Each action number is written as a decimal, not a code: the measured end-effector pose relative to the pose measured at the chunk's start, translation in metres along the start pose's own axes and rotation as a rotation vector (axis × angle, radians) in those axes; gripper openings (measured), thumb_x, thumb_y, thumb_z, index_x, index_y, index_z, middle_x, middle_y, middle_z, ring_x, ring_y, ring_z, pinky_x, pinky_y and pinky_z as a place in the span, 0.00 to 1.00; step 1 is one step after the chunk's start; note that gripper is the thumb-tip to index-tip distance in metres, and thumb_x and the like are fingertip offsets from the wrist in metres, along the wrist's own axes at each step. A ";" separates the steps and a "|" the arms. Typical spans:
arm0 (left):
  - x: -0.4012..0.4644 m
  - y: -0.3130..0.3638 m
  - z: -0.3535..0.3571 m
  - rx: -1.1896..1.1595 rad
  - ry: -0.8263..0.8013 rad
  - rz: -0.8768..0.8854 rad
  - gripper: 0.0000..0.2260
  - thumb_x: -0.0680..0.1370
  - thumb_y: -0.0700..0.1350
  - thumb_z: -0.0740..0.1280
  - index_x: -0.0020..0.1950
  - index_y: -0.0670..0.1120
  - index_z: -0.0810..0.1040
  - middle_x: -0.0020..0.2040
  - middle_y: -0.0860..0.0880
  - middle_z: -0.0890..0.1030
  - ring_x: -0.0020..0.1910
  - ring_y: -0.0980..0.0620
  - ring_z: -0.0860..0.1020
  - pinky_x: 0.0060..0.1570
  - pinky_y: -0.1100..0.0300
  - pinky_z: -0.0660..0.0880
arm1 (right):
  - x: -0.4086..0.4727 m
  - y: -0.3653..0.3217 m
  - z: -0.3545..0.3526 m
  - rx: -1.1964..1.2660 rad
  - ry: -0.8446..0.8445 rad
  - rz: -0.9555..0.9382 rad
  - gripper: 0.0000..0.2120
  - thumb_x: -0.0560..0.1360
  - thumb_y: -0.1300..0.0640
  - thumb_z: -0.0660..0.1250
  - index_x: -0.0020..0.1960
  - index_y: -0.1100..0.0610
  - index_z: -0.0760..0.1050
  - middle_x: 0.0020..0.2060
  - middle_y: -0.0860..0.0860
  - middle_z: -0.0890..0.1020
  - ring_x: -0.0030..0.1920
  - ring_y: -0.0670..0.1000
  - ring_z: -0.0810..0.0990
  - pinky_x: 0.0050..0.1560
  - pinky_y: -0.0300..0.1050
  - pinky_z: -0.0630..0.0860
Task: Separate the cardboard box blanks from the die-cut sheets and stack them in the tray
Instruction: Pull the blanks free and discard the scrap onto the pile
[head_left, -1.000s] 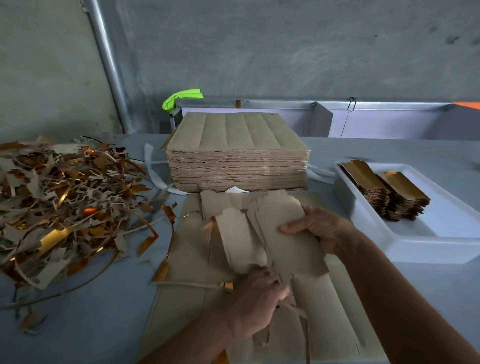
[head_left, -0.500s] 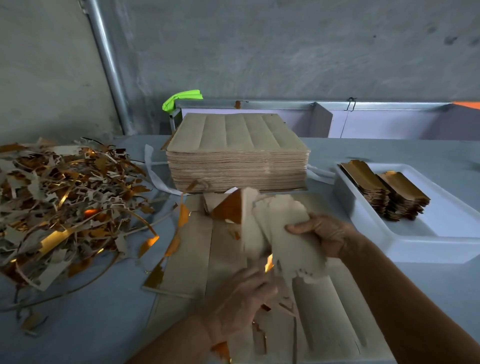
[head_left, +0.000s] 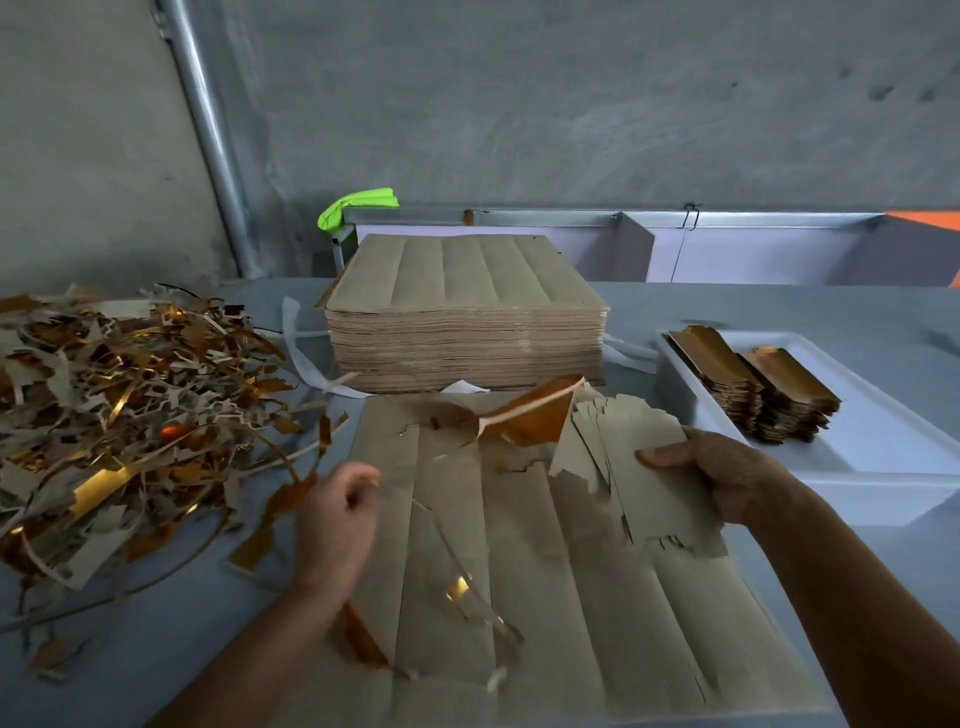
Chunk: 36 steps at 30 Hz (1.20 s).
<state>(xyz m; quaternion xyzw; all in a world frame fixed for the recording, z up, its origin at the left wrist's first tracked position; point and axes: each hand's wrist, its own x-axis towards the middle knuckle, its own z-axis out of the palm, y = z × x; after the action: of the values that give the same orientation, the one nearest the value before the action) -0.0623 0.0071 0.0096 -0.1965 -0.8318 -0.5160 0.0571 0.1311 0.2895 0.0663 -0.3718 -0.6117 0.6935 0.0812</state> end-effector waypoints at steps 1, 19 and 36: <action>0.008 0.000 -0.003 0.014 0.047 -0.082 0.06 0.78 0.38 0.64 0.51 0.43 0.79 0.47 0.46 0.81 0.47 0.47 0.78 0.41 0.61 0.71 | -0.003 0.000 -0.003 -0.021 0.000 -0.016 0.24 0.59 0.62 0.73 0.55 0.56 0.75 0.44 0.59 0.84 0.48 0.62 0.80 0.44 0.56 0.77; -0.007 0.090 0.062 -0.439 -0.521 -0.640 0.21 0.69 0.65 0.68 0.38 0.47 0.77 0.35 0.50 0.79 0.36 0.52 0.75 0.35 0.60 0.68 | -0.033 0.014 0.020 -0.417 -0.358 -0.262 0.25 0.63 0.60 0.75 0.60 0.58 0.74 0.52 0.55 0.83 0.52 0.57 0.82 0.50 0.53 0.80; -0.009 0.051 0.066 -0.837 -0.187 -0.501 0.08 0.78 0.34 0.62 0.52 0.44 0.77 0.38 0.48 0.79 0.32 0.52 0.77 0.26 0.65 0.73 | -0.033 0.049 0.014 0.046 -0.207 -0.021 0.18 0.62 0.67 0.73 0.52 0.64 0.80 0.46 0.62 0.84 0.42 0.59 0.84 0.38 0.50 0.81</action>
<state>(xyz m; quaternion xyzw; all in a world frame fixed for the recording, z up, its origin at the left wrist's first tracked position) -0.0273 0.0833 0.0193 -0.0421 -0.5764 -0.7837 -0.2275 0.1630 0.2484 0.0353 -0.2900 -0.6045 0.7412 0.0333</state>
